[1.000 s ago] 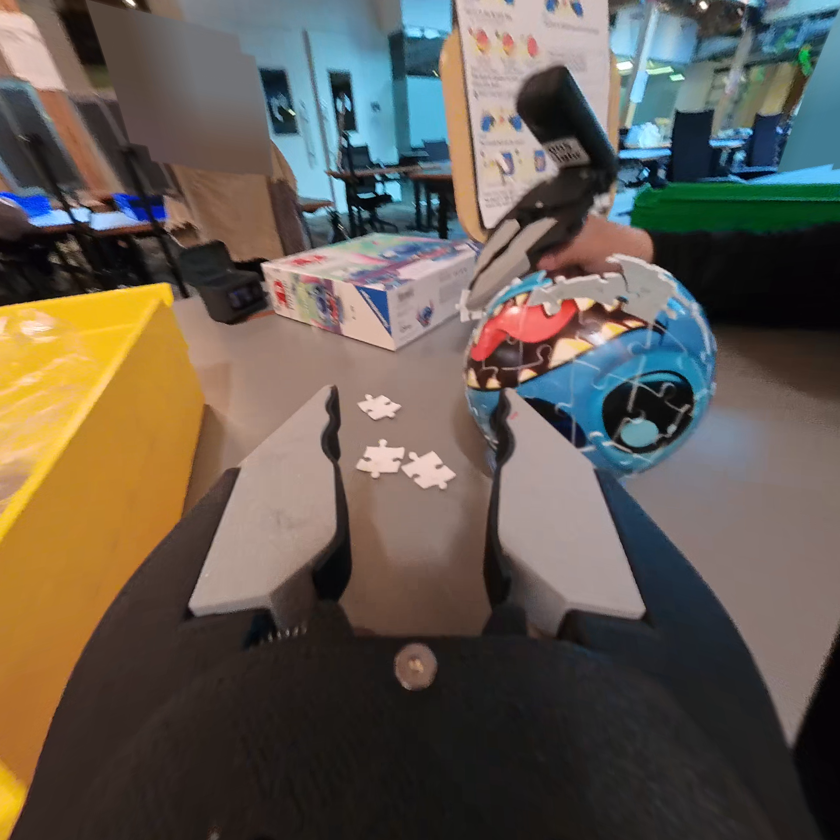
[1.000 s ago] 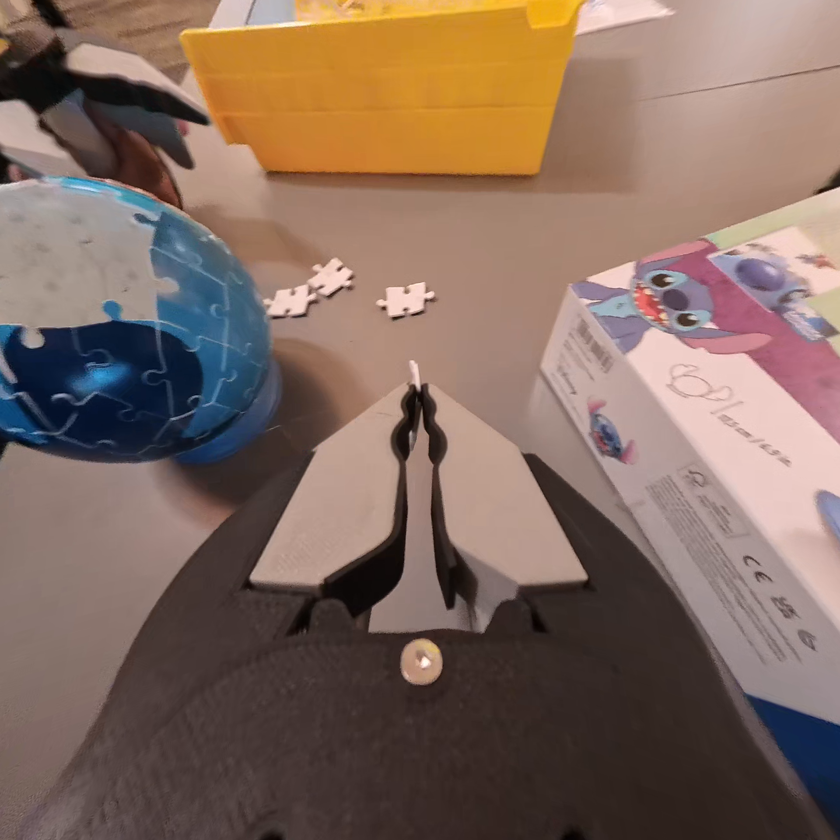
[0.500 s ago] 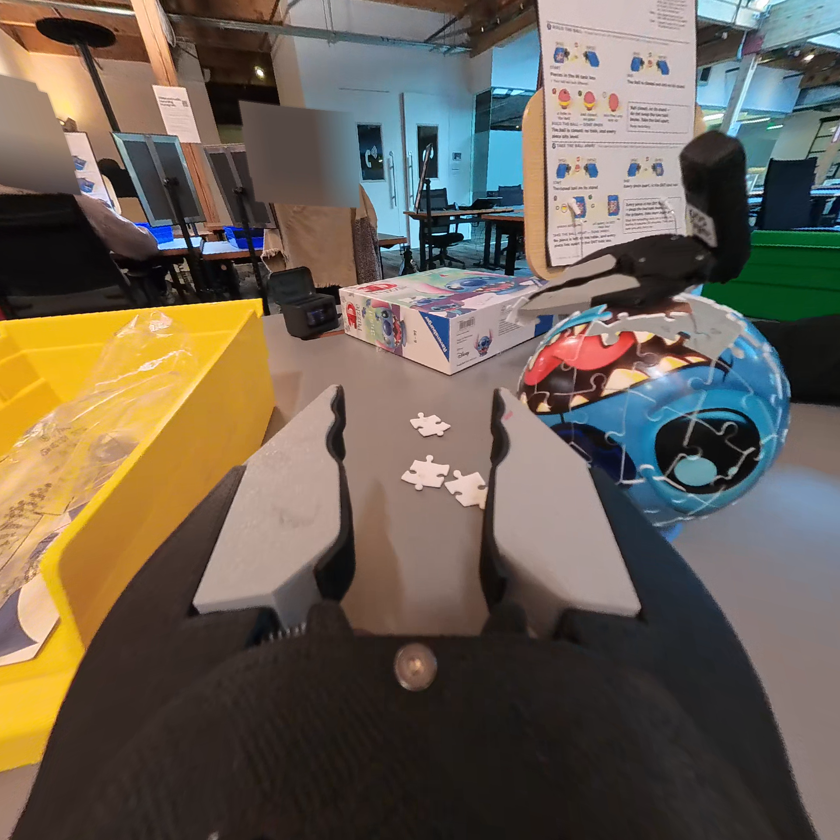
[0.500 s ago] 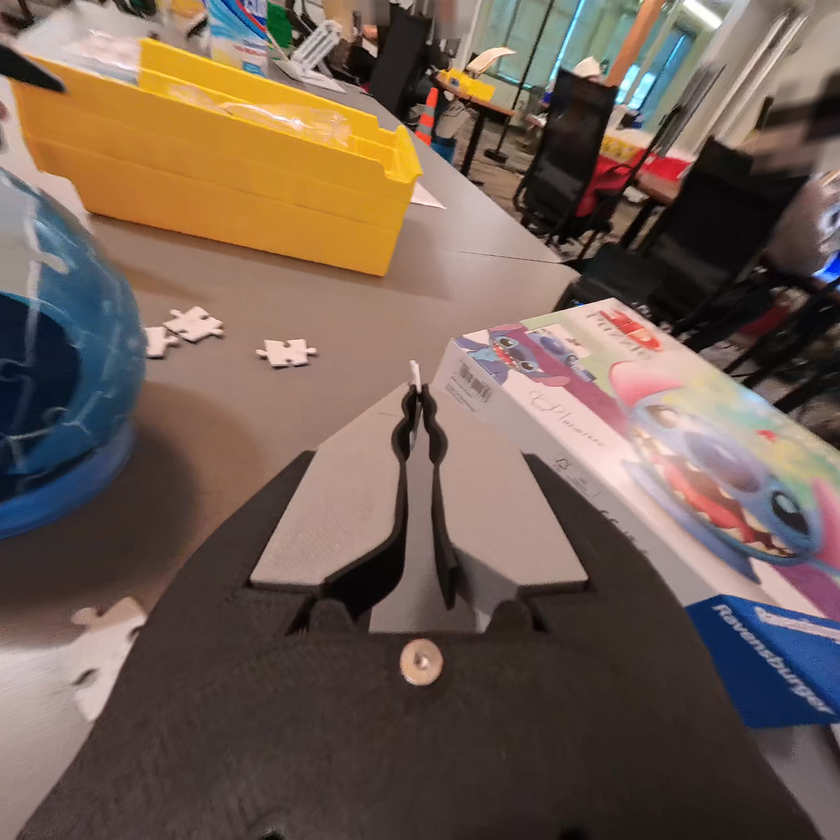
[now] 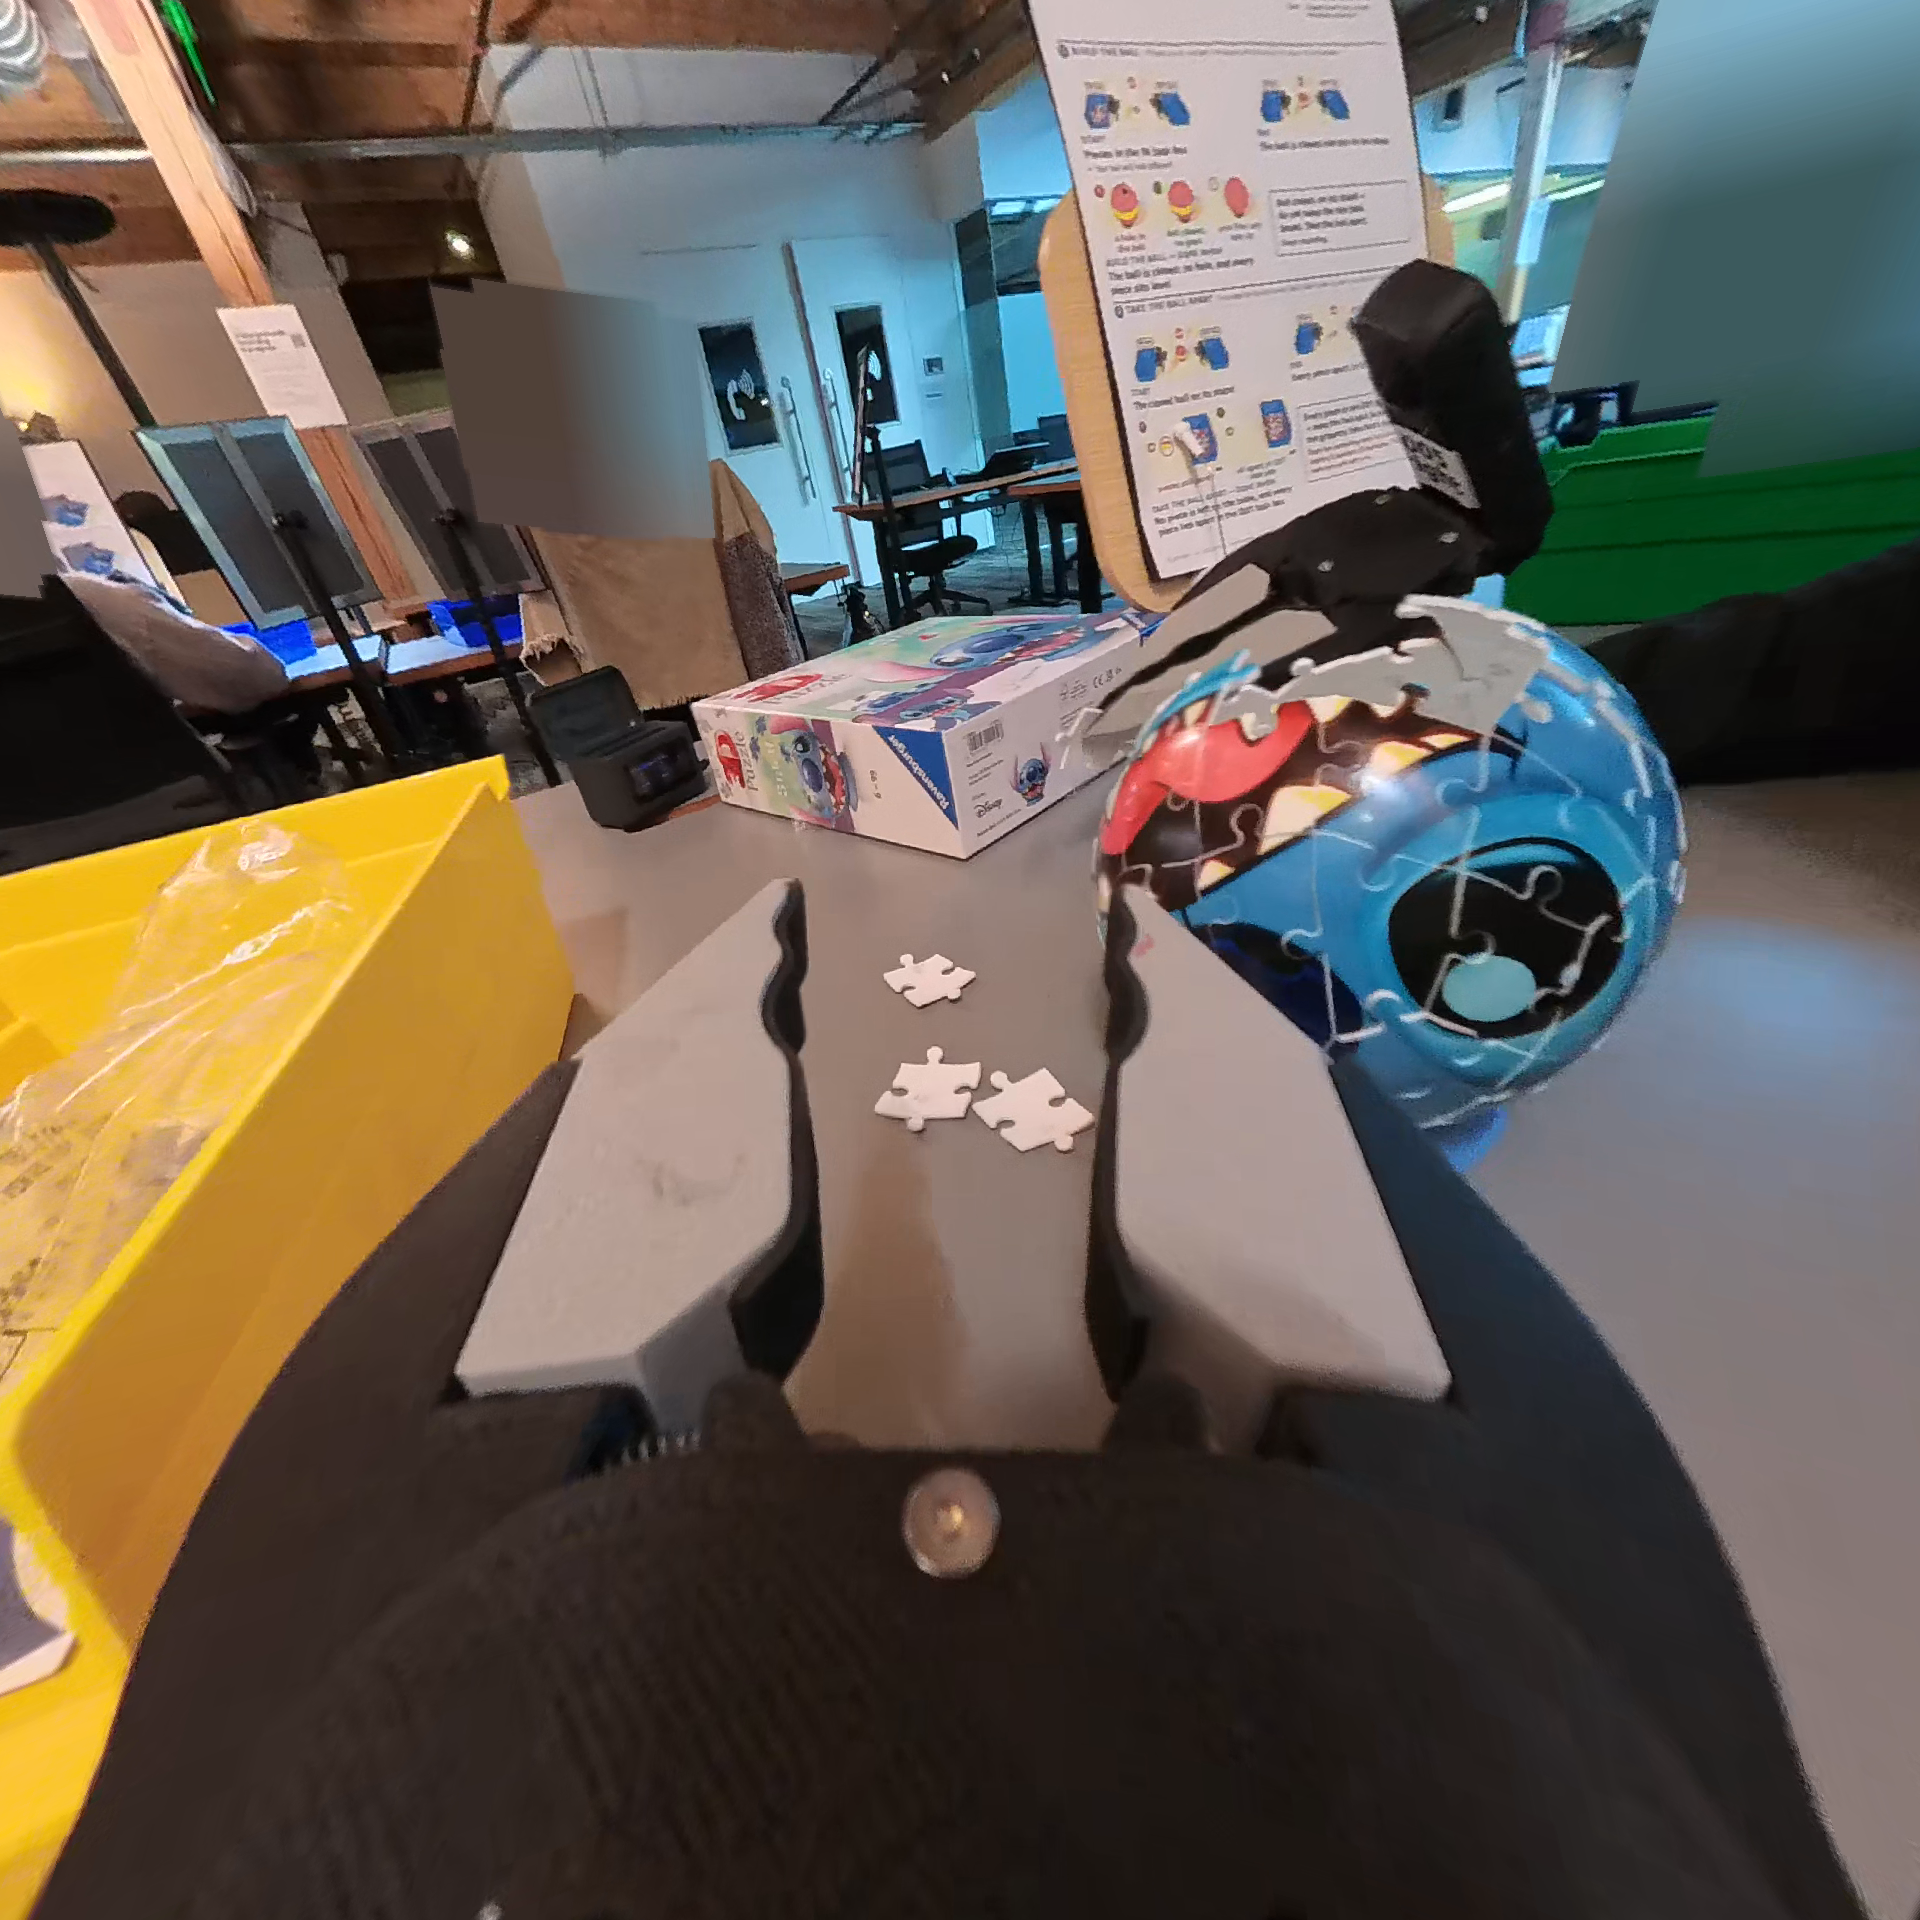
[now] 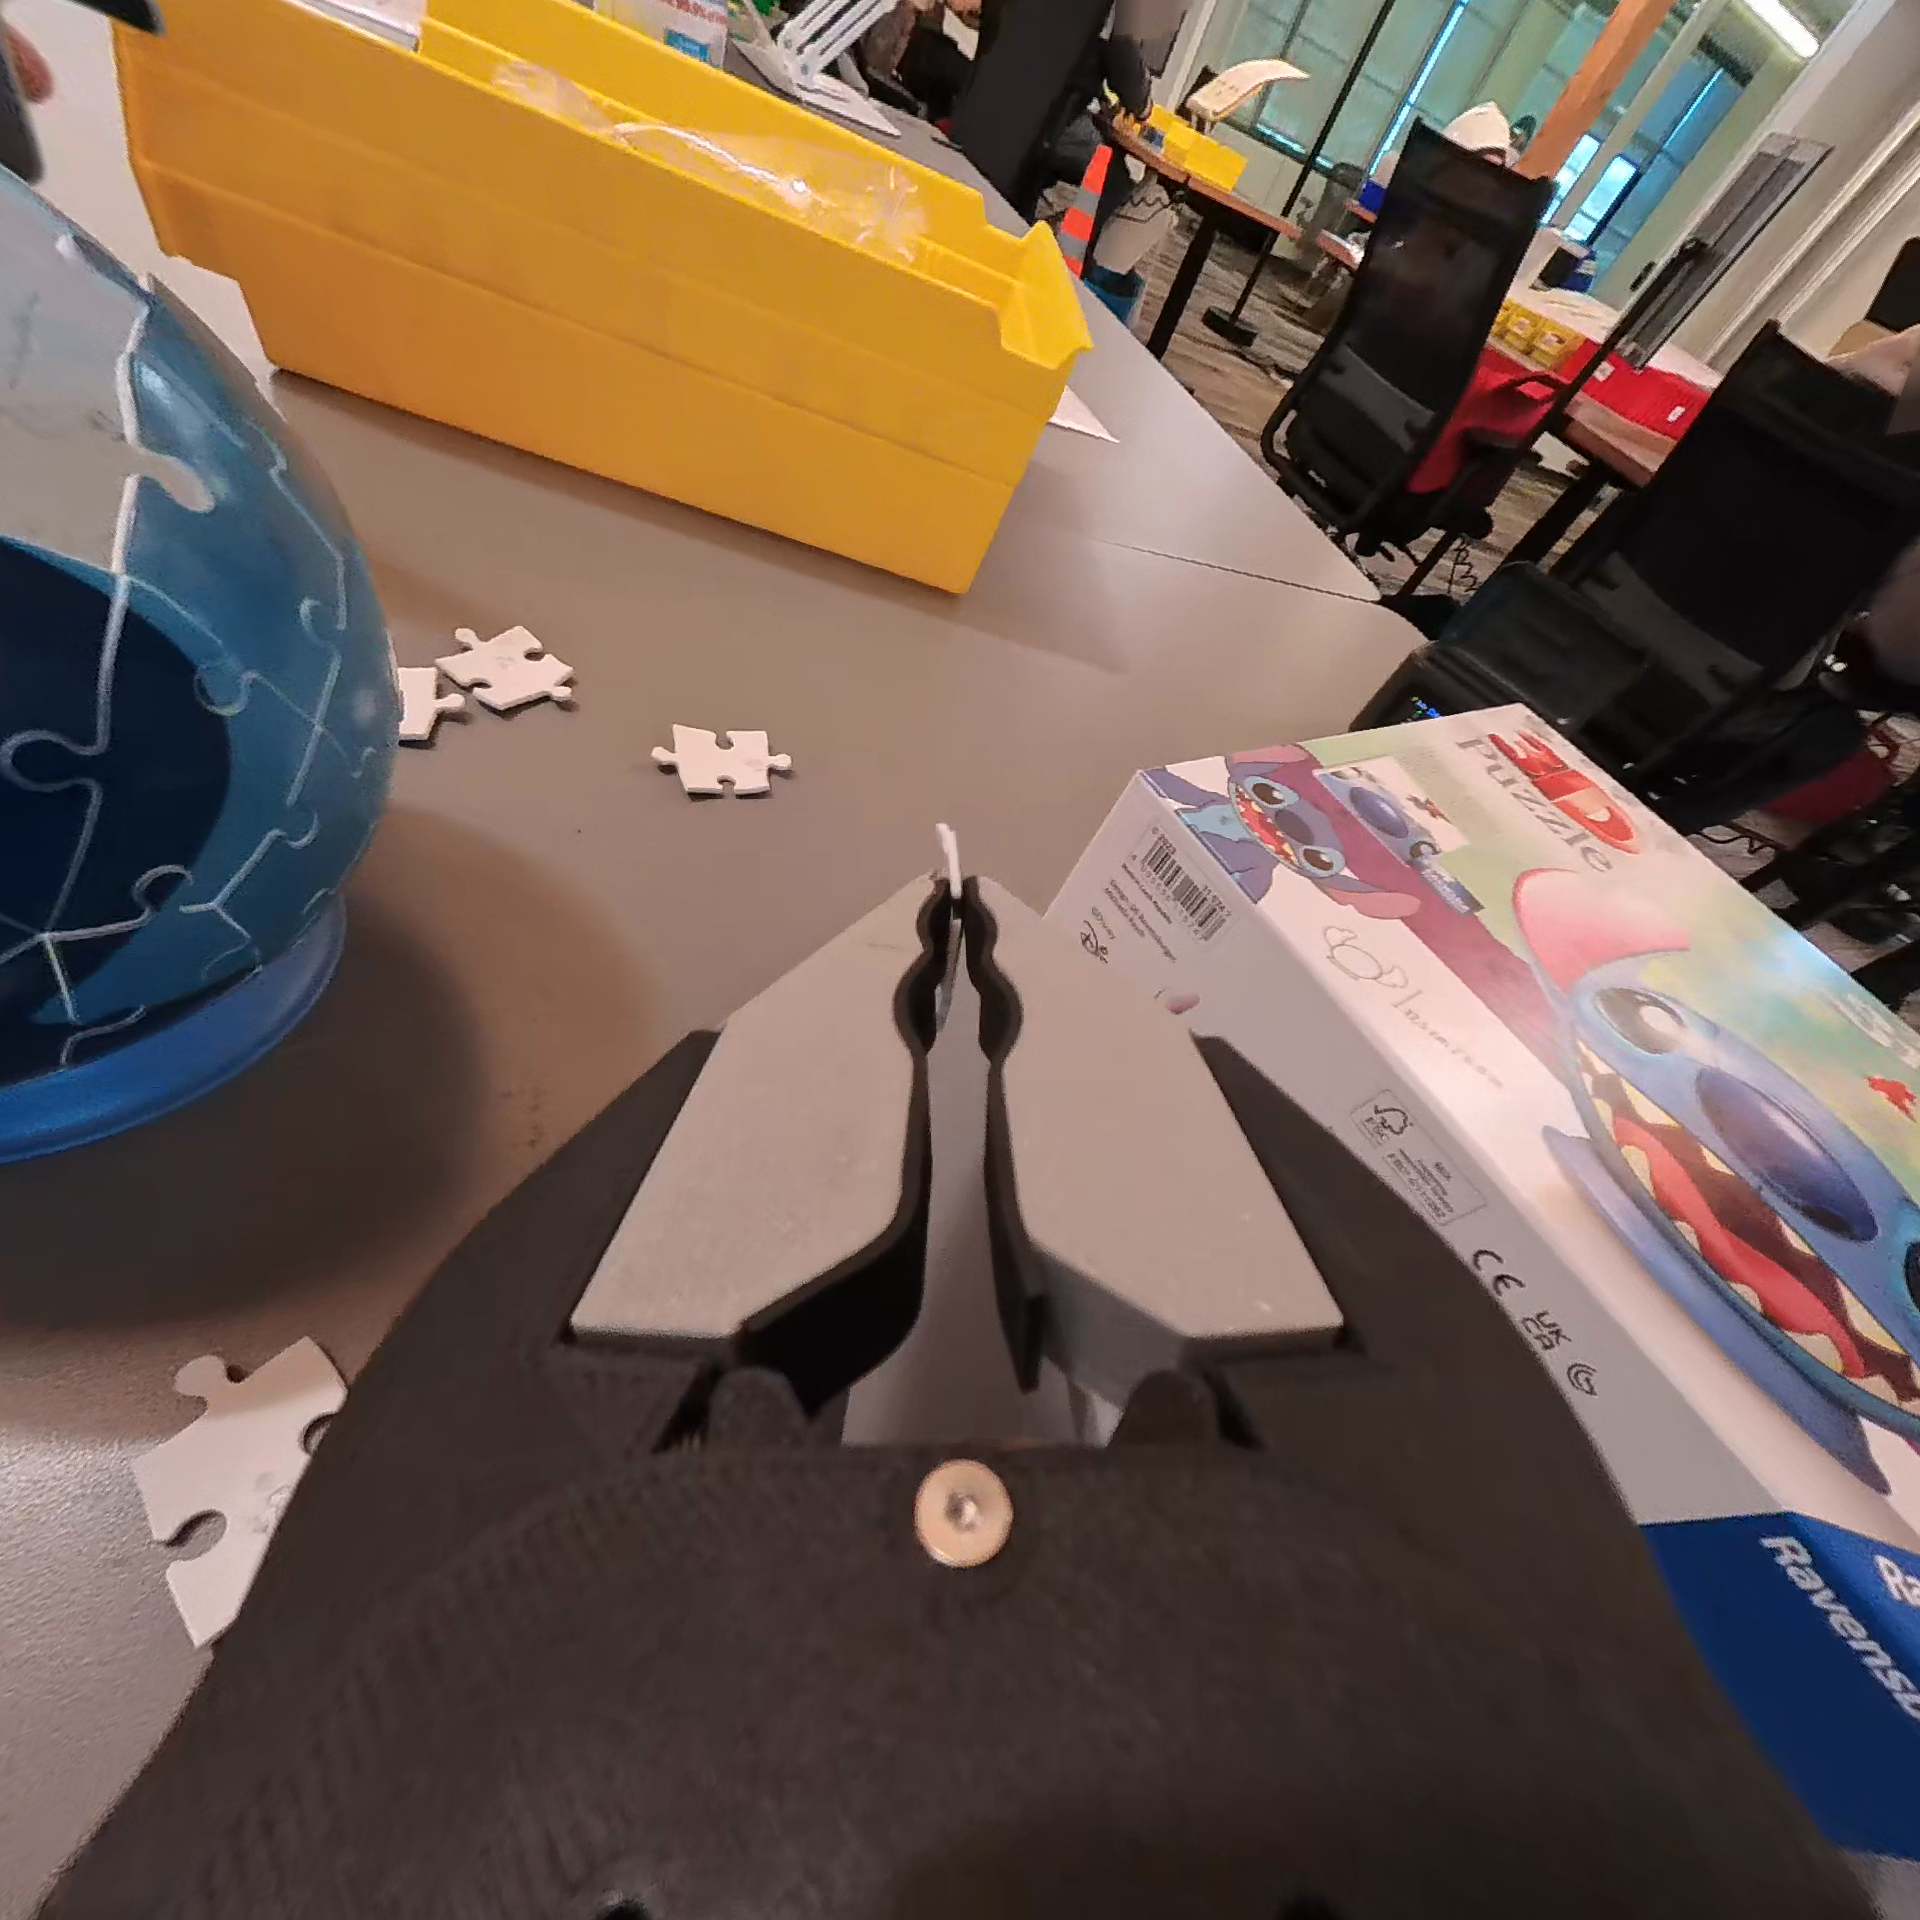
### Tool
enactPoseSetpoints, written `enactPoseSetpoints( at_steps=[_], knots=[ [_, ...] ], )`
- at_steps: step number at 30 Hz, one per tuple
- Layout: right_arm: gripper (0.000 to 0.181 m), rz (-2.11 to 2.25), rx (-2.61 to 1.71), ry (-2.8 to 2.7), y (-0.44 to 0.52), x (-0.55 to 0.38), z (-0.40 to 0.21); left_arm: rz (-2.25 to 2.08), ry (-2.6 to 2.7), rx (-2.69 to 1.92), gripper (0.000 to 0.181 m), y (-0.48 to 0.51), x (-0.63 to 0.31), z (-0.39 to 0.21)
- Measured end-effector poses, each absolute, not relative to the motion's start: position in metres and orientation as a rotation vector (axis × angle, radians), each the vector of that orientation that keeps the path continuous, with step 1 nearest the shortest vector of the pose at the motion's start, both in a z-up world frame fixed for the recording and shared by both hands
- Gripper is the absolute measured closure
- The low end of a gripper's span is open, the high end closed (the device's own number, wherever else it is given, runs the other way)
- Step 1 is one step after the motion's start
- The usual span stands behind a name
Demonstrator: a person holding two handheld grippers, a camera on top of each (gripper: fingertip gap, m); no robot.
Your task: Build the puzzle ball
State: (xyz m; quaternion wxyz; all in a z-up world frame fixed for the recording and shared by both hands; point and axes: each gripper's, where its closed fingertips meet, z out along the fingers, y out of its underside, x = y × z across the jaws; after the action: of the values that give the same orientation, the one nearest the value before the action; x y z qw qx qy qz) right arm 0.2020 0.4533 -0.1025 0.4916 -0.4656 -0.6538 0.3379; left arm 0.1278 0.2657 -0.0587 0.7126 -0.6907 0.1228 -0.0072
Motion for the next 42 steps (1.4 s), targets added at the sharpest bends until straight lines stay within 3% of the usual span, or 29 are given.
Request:
enactPoseSetpoints(
  at_steps=[23, 29, 35, 42],
  knots=[
    [0.181, 0.679, -1.057, -1.517, 0.458, 0.210, -0.093, 0.073, 0.226, -1.516, 0.121, 0.266, 0.119, -0.056],
    [0.181, 0.713, -1.087, -1.562, 0.457, 0.198, -0.102, 0.089, 0.253, -1.481, 0.127, 0.262, 0.125, -0.053],
    [0.181, 0.781, -1.044, -1.600, 0.441, 0.200, -0.099, -0.008, 0.233, -1.535, 0.114, 0.267, 0.123, -0.058],
    [0.181, 0.873, -1.033, -1.619, 0.432, 0.201, -0.096, 0.022, 0.278, -1.538, 0.114, 0.269, 0.128, -0.060]
  ],
)
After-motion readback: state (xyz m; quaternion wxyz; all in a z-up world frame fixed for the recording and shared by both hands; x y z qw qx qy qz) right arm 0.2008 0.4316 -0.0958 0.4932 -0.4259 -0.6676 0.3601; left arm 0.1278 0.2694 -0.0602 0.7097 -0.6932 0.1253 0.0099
